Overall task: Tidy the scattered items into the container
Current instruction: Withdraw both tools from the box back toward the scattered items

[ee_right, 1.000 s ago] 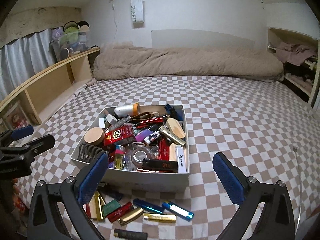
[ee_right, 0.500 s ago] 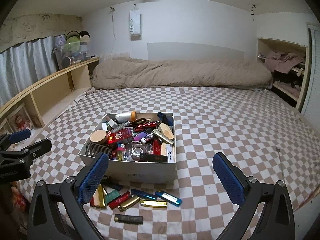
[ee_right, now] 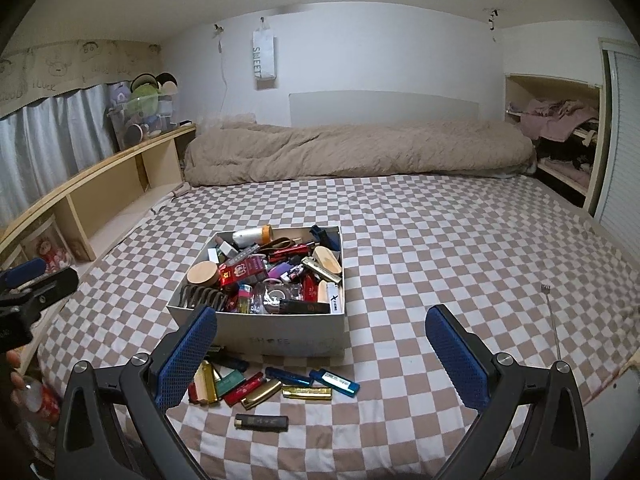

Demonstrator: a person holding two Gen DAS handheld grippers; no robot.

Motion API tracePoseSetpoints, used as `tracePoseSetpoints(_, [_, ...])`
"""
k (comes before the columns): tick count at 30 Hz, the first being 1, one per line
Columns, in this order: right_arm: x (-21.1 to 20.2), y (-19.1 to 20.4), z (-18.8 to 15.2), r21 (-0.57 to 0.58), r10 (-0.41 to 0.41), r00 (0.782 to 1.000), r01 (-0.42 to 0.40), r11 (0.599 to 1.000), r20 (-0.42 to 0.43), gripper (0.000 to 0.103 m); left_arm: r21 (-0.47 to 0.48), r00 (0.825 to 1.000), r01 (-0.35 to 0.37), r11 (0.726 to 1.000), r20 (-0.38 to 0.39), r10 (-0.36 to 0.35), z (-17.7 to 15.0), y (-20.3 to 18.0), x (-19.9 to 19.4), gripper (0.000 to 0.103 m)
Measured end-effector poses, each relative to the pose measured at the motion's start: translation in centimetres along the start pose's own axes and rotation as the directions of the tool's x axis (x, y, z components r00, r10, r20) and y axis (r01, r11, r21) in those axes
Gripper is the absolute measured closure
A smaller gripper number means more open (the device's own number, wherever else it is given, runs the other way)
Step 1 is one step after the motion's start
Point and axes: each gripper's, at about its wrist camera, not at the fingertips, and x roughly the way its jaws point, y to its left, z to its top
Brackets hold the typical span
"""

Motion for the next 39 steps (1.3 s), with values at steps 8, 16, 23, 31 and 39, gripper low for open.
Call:
tracePoseSetpoints(8, [-1.4, 0.7, 0.0, -0.016, -0.005, 1.0, 0.006, 1.0, 0.009, 0.0, -0.013, 1.0, -0.017, 1.0, 0.016, 0.017, -0.2, 0.8, -1.9, 0.0])
tracePoseSetpoints(16, [-2.4, 1.1, -0.6, -0.017, 0.015, 1.0, -0.014, 1.0, 0.02, 0.0, -0.035, 0.999, -0.034, 0.999, 0.034, 0.035, -0.8, 2.0, -3.2, 0.0])
tracePoseSetpoints(23, [-2.1, 0.7, -0.9, 0.024, 0.051, 0.999, -0.051, 0.998, 0.015, 0.0, -0.065, 0.998, -0.045, 0.997, 0.042, 0.047, -1.8, 3.3, -3.3, 0.0])
tracePoseSetpoints(31, [-0.9, 1.1, -1.6, 0.036, 0.044, 0.999, -0.045, 0.998, 0.005, 0.0, -0.078, 0.999, -0.034, 0.996, 0.035, 0.036, -2.3, 4.1, -2.1, 0.0])
tracePoseSetpoints(39, [1.6, 2.3, -3.2, -0.007, -0.006, 1.0, 0.006, 1.0, -0.015, 0.0, -0.07, 0.999, -0.02, 0.997, 0.027, 0.022, -3.6, 4.2, 0.2, 0.0])
